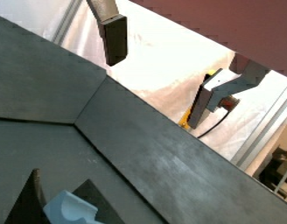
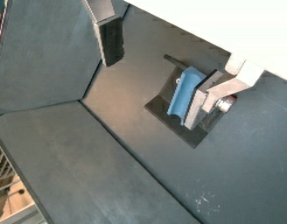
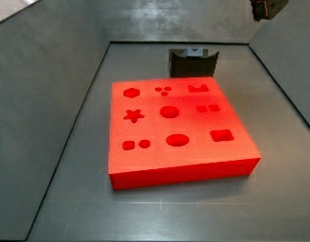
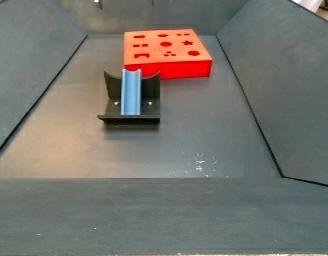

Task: Pick up the arch object. Move up. Place the arch object on the fixture. Regrasp the arch object. Move to above the board. Insert the arch object.
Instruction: Regrasp the arch object.

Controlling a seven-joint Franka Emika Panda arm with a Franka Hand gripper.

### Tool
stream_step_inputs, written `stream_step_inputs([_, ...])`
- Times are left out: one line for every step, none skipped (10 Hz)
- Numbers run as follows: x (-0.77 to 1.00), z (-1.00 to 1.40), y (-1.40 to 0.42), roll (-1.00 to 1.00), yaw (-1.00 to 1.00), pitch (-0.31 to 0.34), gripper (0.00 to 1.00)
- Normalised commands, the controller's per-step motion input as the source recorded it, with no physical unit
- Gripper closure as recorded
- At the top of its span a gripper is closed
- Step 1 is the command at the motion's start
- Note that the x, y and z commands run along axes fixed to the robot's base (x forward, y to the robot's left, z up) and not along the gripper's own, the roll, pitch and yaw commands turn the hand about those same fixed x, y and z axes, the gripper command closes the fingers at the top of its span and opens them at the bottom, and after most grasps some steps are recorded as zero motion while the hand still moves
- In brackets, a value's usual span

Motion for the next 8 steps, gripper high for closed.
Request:
stream_step_inputs([0.04, -1.00, 0.07, 0.11, 0.22, 0.172, 0.00])
stream_step_inputs([0.04, -1.00, 0.07, 0.10, 0.23, 0.144, 0.00])
stream_step_inputs([0.05, -1.00, 0.06, 0.10, 0.23, 0.098, 0.00])
stream_step_inputs([0.07, -1.00, 0.06, 0.11, 0.23, 0.055, 0.00])
stream_step_inputs([0.08, -1.00, 0.05, 0.11, 0.21, 0.006, 0.00])
stream_step_inputs([0.09, -1.00, 0.04, 0.11, 0.19, -0.023, 0.00])
stream_step_inputs([0.11, -1.00, 0.03, 0.10, 0.15, -0.056, 0.00])
stream_step_inputs([0.11, -1.00, 0.03, 0.10, 0.14, -0.068, 0.00])
